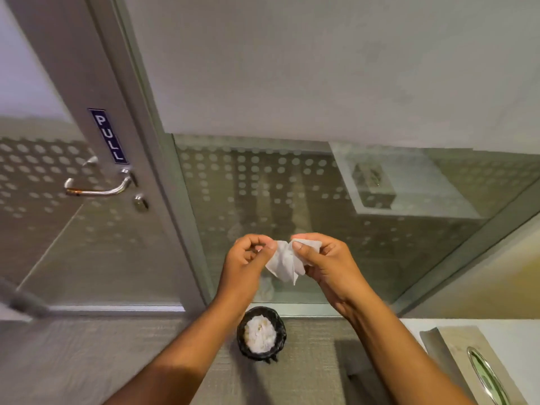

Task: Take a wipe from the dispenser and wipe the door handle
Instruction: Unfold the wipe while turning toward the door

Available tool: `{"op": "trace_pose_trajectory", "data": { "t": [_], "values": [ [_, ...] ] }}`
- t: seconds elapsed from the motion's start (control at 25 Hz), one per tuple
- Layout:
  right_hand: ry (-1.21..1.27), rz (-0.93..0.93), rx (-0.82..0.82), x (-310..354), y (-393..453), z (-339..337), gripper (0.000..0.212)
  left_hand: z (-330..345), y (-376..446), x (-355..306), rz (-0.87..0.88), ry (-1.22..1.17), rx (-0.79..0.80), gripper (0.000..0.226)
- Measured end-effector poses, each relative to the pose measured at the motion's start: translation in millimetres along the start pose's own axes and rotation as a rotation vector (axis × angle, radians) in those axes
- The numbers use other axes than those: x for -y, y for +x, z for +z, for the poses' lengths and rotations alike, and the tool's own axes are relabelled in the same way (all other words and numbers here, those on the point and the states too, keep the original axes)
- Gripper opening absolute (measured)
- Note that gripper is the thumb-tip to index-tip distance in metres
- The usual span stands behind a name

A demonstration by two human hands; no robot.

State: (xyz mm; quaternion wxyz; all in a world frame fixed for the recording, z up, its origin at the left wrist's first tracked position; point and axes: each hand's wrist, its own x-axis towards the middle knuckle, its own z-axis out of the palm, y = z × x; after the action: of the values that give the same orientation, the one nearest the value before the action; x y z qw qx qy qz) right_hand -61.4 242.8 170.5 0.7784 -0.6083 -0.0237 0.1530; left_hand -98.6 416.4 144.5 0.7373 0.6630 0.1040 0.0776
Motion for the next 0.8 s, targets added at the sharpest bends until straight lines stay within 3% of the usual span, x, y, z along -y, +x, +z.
{"op": "trace_pose_trajectory", "data": {
  "t": [0.2,0.44,0.56,0.64,0.8],
  "values": [
    [-0.157,-0.074,0.1,-7.1,13.1,98.1,0.014,-87.5,-8.7,-40.0,0.152,0.126,0.052,0.014],
    [-0.165,-0.057,0.3,5.5,25.1,152.1,0.031,-159.2,-7.8,-64.3,0.085,0.039,-0.035,0.017],
    [-0.342,0.0,0.486,7.8,33.3,162.7,0.04,-176.4,-5.9,-69.1,0.036,-0.091,-0.054,0.021],
    [-0.437,0.017,0.545,6.5,42.4,170.4,0.035,-181.9,-3.7,-69.2,0.009,-0.128,-0.068,0.021],
    [-0.44,0.002,0.441,0.7,70.6,180.0,0.015,-199.4,8.2,-68.5,-0.023,-0.147,-0.169,0.016]
  ]
}}
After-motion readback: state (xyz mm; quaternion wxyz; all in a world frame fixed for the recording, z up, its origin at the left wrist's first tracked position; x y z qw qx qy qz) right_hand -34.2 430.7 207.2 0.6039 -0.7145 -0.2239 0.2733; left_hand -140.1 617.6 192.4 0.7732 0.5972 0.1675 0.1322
